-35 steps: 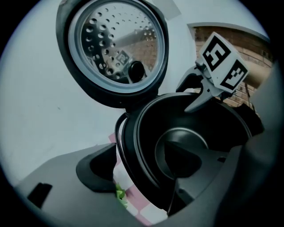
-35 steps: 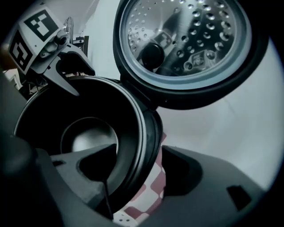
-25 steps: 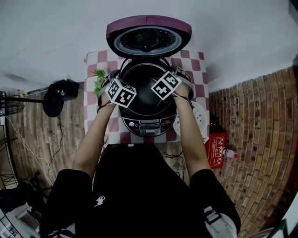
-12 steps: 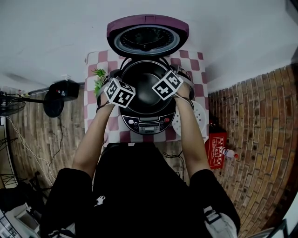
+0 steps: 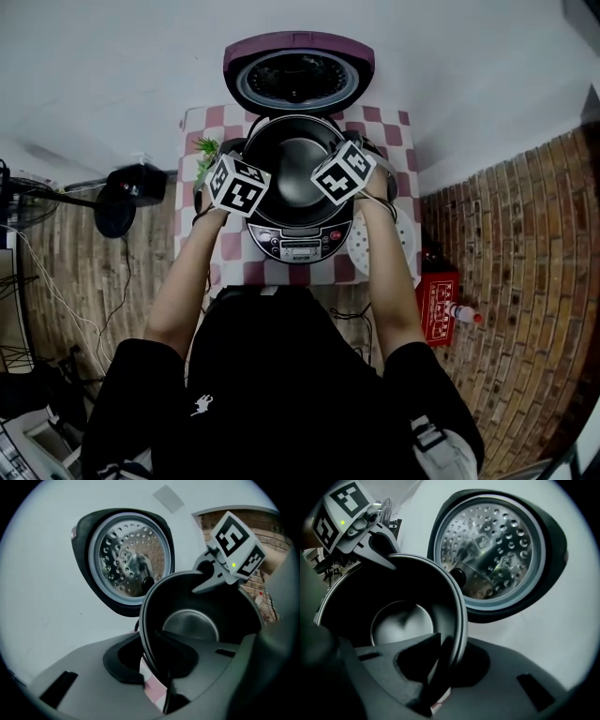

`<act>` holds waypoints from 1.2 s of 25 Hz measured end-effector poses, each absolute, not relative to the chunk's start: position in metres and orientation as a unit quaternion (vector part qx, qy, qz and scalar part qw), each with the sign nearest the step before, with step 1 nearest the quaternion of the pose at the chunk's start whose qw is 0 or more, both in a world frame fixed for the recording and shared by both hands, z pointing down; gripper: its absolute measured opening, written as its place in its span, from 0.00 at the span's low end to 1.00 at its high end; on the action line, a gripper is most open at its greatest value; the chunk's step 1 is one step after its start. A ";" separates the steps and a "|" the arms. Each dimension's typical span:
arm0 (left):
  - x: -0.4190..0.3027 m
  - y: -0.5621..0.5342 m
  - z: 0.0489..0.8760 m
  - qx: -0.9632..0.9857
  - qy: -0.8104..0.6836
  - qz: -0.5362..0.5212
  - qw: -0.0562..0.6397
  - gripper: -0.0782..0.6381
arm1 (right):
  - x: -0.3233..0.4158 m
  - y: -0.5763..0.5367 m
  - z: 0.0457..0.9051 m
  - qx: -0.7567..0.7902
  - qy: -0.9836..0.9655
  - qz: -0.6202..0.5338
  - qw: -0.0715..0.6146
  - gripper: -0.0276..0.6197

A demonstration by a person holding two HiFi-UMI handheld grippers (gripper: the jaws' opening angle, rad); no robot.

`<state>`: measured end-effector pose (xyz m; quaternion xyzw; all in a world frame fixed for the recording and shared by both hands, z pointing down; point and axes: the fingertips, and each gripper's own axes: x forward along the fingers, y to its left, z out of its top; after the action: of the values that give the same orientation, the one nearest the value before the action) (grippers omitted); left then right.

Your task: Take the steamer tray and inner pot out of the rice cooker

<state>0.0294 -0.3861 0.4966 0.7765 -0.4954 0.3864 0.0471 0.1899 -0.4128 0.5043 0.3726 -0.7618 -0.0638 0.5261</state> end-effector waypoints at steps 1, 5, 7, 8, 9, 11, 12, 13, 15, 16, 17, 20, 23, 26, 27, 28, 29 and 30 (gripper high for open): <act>0.029 -0.384 0.492 0.777 -0.498 0.382 0.046 0.21 | 0.188 -0.409 0.499 0.373 -0.765 -0.065 0.521 0.13; 0.027 -0.371 0.471 0.779 -0.511 0.362 0.035 0.19 | 0.186 -0.403 0.475 0.394 -0.772 -0.086 0.492 0.10; 0.027 -0.367 0.457 0.779 -0.523 0.346 0.025 0.18 | 0.186 -0.400 0.459 0.409 -0.777 -0.096 0.469 0.09; 0.026 -0.366 0.450 0.779 -0.529 0.337 0.021 0.17 | 0.185 -0.398 0.451 0.417 -0.779 -0.101 0.457 0.09; 0.025 -0.364 0.443 0.779 -0.534 0.328 0.016 0.16 | 0.184 -0.396 0.444 0.425 -0.780 -0.106 0.446 0.09; 0.024 -0.359 0.431 0.781 -0.539 0.314 0.008 0.15 | 0.183 -0.392 0.430 0.440 -0.782 -0.113 0.427 0.08; 0.024 -0.357 0.426 0.782 -0.541 0.310 0.003 0.14 | 0.182 -0.391 0.424 0.445 -0.782 -0.116 0.421 0.08; 0.022 -0.354 0.421 0.783 -0.542 0.305 -0.001 0.15 | 0.181 -0.388 0.418 0.449 -0.781 -0.120 0.417 0.08; 0.018 -0.347 0.415 0.785 -0.545 0.296 -0.008 0.15 | 0.176 -0.382 0.408 0.455 -0.778 -0.128 0.413 0.07; 0.015 -0.344 0.411 0.786 -0.546 0.290 -0.011 0.14 | 0.174 -0.378 0.403 0.458 -0.777 -0.132 0.411 0.07; 0.013 -0.341 0.408 0.788 -0.546 0.283 -0.014 0.14 | 0.172 -0.374 0.398 0.463 -0.775 -0.136 0.409 0.07; 0.005 -0.335 0.392 0.795 -0.547 0.261 -0.028 0.14 | 0.164 -0.365 0.379 0.477 -0.769 -0.148 0.399 0.07; -0.007 -0.326 0.376 0.800 -0.548 0.242 -0.039 0.14 | 0.153 -0.355 0.359 0.491 -0.768 -0.152 0.382 0.06; -0.026 -0.316 0.360 0.803 -0.550 0.223 -0.051 0.14 | 0.134 -0.343 0.341 0.503 -0.768 -0.159 0.364 0.06; -0.034 -0.313 0.355 0.803 -0.551 0.219 -0.054 0.14 | 0.126 -0.340 0.338 0.506 -0.768 -0.160 0.359 0.06; -0.042 -0.309 0.351 0.803 -0.552 0.216 -0.057 0.14 | 0.119 -0.336 0.335 0.507 -0.769 -0.160 0.355 0.06; -0.050 -0.306 0.349 0.803 -0.553 0.214 -0.059 0.14 | 0.111 -0.332 0.334 0.508 -0.769 -0.162 0.352 0.06; -0.057 -0.302 0.348 0.802 -0.554 0.213 -0.061 0.14 | 0.104 -0.328 0.332 0.509 -0.769 -0.164 0.350 0.06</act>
<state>-0.0570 -0.3022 0.3475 0.8023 -0.5542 0.2133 -0.0611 0.1038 -0.3280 0.3323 0.5091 -0.7693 -0.1635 0.3497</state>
